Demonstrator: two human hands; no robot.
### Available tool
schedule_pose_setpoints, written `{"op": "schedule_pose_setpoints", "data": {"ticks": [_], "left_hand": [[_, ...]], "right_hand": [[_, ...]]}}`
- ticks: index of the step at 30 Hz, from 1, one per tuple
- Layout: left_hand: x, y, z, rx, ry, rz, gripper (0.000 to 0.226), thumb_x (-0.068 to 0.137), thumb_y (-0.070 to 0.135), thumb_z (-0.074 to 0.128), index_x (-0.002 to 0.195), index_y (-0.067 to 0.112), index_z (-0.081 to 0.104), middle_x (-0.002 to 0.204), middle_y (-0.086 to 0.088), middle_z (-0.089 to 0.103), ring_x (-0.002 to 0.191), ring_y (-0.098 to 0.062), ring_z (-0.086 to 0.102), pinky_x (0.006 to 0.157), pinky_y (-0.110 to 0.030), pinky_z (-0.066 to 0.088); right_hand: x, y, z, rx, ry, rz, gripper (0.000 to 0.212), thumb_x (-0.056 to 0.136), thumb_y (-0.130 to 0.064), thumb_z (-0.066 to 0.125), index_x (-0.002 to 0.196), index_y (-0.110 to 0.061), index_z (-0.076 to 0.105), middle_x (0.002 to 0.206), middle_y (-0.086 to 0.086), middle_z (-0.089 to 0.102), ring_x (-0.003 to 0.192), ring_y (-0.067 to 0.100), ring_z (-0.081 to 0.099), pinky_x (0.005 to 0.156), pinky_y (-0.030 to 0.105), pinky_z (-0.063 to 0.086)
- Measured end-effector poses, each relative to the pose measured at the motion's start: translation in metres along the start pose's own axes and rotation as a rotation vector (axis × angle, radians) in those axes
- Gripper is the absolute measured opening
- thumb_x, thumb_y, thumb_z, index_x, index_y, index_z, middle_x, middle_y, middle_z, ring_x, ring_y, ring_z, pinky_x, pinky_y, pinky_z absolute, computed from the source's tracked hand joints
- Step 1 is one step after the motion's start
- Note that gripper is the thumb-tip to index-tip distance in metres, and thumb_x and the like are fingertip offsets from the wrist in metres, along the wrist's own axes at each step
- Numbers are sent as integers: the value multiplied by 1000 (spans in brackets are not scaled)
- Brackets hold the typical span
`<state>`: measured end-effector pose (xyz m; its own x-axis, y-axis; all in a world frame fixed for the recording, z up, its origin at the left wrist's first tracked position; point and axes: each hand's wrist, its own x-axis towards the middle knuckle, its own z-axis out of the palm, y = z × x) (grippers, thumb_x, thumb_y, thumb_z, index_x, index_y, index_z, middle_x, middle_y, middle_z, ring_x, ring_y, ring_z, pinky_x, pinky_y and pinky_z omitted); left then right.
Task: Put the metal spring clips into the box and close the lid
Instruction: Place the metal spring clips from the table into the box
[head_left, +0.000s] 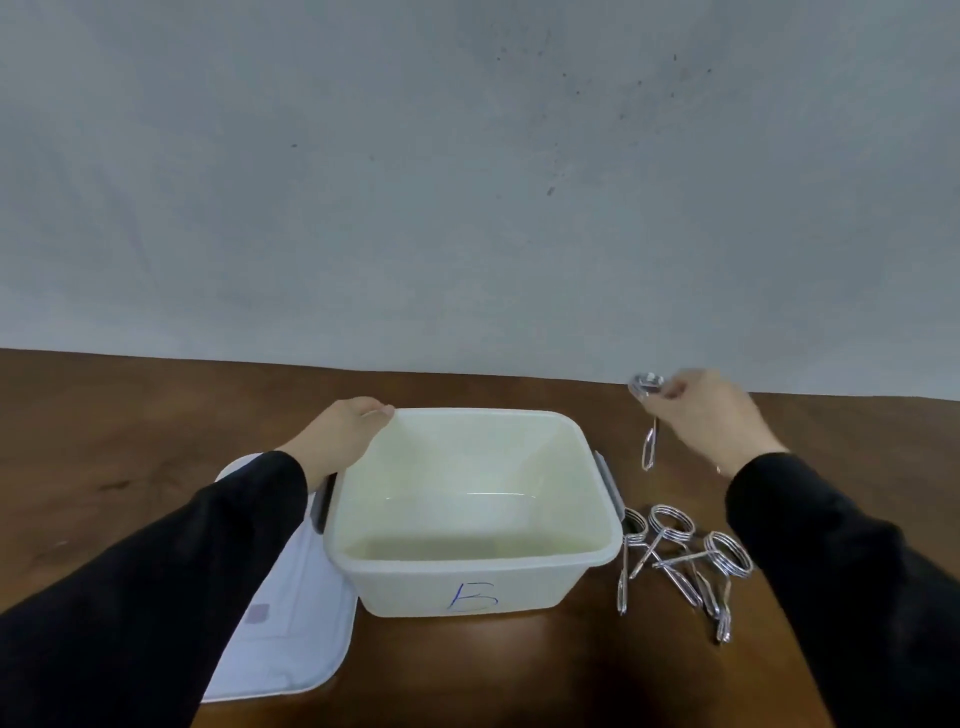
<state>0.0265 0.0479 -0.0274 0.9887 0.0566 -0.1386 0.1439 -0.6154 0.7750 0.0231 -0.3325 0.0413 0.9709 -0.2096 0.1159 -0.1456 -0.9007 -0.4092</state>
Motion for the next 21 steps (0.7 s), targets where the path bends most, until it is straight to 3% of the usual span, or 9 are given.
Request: {"op": "schedule_pose_setpoints", "data": {"ticks": [2, 4, 7, 10, 12, 14, 16, 18, 21], "left_hand": [[0, -1, -1, -32, -14, -5, 44, 101, 42, 44, 131, 13, 60, 121, -2, 63, 110, -22, 56, 91, -33, 42], [-1, -1, -2, -69, -25, -17, 42, 101, 41, 43, 127, 14, 62, 119, -3, 65, 110, -23, 59, 96, -36, 45], [-1, -3, -3, -105, -38, -7, 39, 101, 39, 43, 121, 13, 65, 116, -4, 67, 108, -24, 62, 96, -36, 47], [-1, -5, -4, -112, -28, 28, 38, 101, 37, 44, 114, 9, 67, 112, -10, 69, 104, -26, 63, 90, -38, 47], [0, -8, -3, -116, -23, 46, 39, 101, 37, 43, 110, 7, 67, 110, -15, 70, 99, -27, 64, 89, -41, 49], [1, -9, -2, -112, -20, 39, 39, 102, 36, 42, 116, 10, 66, 113, -10, 70, 102, -25, 63, 83, -37, 47], [3, -10, -1, -114, -19, 33, 39, 102, 37, 41, 122, 13, 65, 115, -5, 68, 105, -21, 61, 81, -29, 44], [4, -10, -1, -108, -20, 32, 40, 102, 38, 41, 123, 13, 64, 116, -4, 68, 106, -21, 61, 79, -29, 44], [3, -11, -1, -112, -14, 29, 38, 102, 37, 40, 118, 13, 66, 110, -6, 69, 103, -24, 62, 73, -28, 44]], "right_hand": [[-7, -48, -23, 57, -32, -100, 19, 83, -37, 71, 76, -19, 68, 75, 4, 68, 73, 25, 64, 63, 31, 48], [-20, -96, -20, 56, -176, -208, 23, 77, -40, 75, 72, -19, 68, 68, 2, 68, 63, 21, 62, 58, 29, 45], [-48, -153, 33, -61, -441, -321, 31, 78, -39, 71, 74, -9, 69, 60, 5, 61, 53, 21, 54, 52, 27, 40], [-61, -181, 110, -189, -564, -358, 37, 83, -39, 65, 63, -9, 55, 56, 0, 53, 49, 16, 47, 46, 25, 33], [-62, -185, 150, -198, -603, -348, 30, 85, -36, 63, 67, -13, 54, 63, 0, 55, 55, 16, 50, 49, 27, 36], [-61, -188, 174, -221, -639, -334, 19, 85, -28, 63, 92, -11, 65, 83, 4, 64, 74, 23, 60, 63, 29, 47], [-59, -191, 190, -263, -661, -327, 29, 85, -25, 64, 110, -12, 66, 101, 6, 68, 92, 27, 65, 75, 31, 49], [-57, -193, 201, -277, -680, -324, 30, 83, -25, 67, 110, -11, 67, 100, 6, 67, 94, 29, 66, 74, 31, 47], [-56, -192, 207, -223, -713, -293, 16, 83, -25, 66, 88, -9, 65, 82, 6, 62, 83, 33, 66, 62, 29, 43]]}}
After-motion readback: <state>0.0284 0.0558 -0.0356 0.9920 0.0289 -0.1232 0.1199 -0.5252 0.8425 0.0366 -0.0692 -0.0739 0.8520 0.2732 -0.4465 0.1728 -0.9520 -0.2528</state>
